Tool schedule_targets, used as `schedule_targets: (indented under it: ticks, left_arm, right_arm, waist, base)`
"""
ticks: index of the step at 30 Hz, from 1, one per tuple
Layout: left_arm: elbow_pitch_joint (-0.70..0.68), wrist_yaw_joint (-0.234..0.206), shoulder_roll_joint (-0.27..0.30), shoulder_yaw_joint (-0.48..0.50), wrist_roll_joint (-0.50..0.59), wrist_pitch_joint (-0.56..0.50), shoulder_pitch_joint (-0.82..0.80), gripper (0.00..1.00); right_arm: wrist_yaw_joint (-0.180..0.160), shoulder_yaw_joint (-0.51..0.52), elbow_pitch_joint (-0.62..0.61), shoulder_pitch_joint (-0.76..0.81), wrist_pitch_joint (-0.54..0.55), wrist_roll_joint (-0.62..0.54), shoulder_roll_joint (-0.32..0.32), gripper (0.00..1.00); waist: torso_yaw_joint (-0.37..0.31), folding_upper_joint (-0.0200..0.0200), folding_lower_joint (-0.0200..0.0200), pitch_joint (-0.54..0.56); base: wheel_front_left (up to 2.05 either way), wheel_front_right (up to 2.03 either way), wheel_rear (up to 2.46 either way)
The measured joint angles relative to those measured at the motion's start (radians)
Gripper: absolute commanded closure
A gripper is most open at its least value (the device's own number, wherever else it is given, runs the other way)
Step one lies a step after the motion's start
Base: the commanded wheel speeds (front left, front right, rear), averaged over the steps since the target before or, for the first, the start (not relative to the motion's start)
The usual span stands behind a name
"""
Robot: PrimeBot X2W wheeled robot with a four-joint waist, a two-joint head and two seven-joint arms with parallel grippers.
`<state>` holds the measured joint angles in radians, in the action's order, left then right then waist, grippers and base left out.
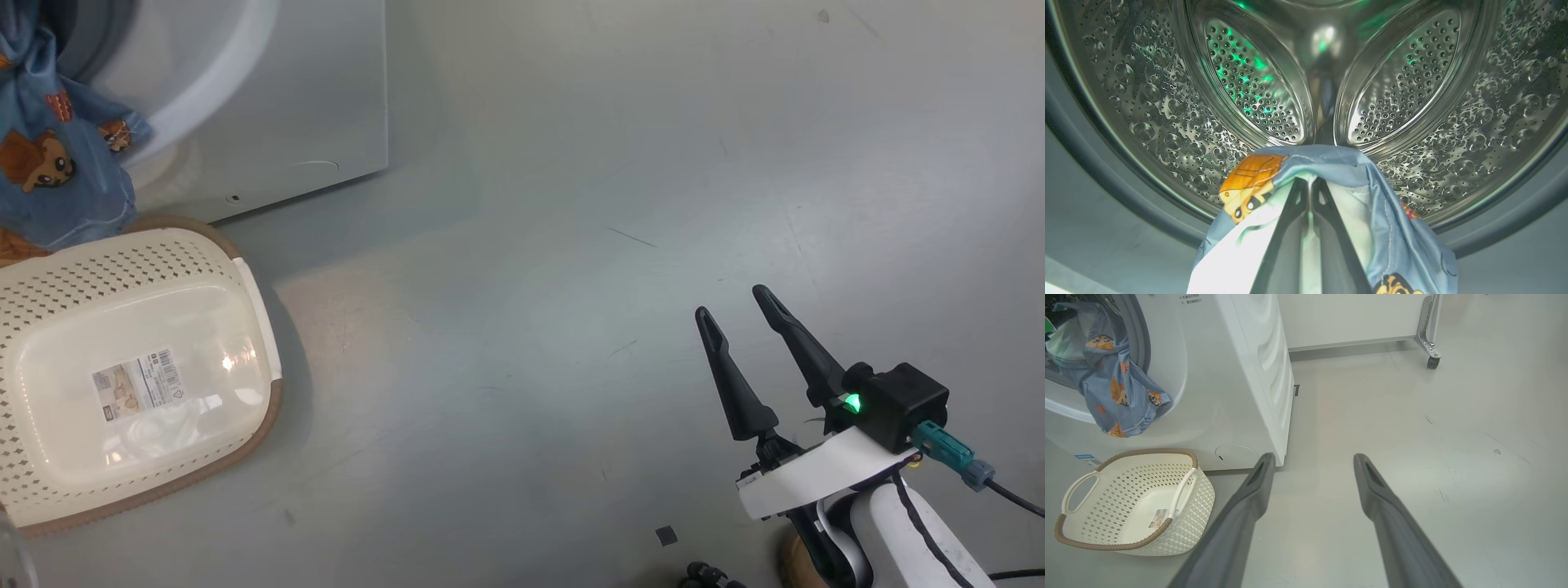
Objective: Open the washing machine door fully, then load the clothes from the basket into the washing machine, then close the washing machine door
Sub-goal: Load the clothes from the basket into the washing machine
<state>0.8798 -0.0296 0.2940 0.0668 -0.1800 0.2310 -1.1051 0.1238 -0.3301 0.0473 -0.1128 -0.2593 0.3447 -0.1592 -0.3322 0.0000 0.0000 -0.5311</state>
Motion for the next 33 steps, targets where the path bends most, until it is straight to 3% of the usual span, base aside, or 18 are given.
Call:
schedule_targets:
  ticks: [1, 5, 6, 7, 16, 33]
  left_arm:
    - [0.006, 0.0, 0.0, -0.002, 0.004, 0.0, -0.004, 0.97]
    - [0.046, -0.001, -0.002, -0.005, 0.005, 0.0, -0.012, 0.54]
    - [0.054, -0.002, -0.003, -0.005, 0.005, 0.0, -0.012, 0.16]
    - [0.062, -0.008, -0.004, -0.005, 0.005, 0.0, -0.013, 0.0]
    - [0.165, -0.009, -0.027, -0.028, 0.008, -0.046, -0.016, 0.0]
    - [0.22, -0.008, -0.111, -0.033, 0.003, -0.001, -0.029, 0.0]
  right_arm:
    - [0.0, 0.0, 0.0, 0.0, 0.0, 0.0, 0.0, 0.0]
    - [0.0, 0.0, 0.003, -0.002, 0.0, 0.0, -0.001, 0.0]
    - [0.0, 0.0, 0.003, -0.003, 0.0, 0.0, -0.001, 0.0]
    - [0.0, 0.0, 0.003, -0.003, 0.0, 0.0, -0.001, 0.0]
    - [0.0, 0.02, 0.008, -0.005, 0.0, 0.0, -0.003, 0.0]
    - [0.0, 0.037, 0.02, -0.005, 0.0, 0.0, -0.011, 0.0]
  waist:
    - [0.001, 0.0, 0.0, 0.0]
    - [0.004, 0.0, 0.0, 0.002]
    - [0.005, 0.0, 0.0, 0.003]
    - [0.006, 0.0, 0.0, 0.004]
    - [0.015, 0.0, 0.0, 0.015]
    - [0.079, 0.0, 0.0, 0.07]
  base:
    - [0.0, 0.0, 0.0]
    - [0.0, 0.0, 0.0]
    - [0.0, 0.0, 0.0]
    - [0.0, 0.0, 0.0]
    - [0.0, 0.0, 0.0]
    - [0.0, 0.0, 0.0]
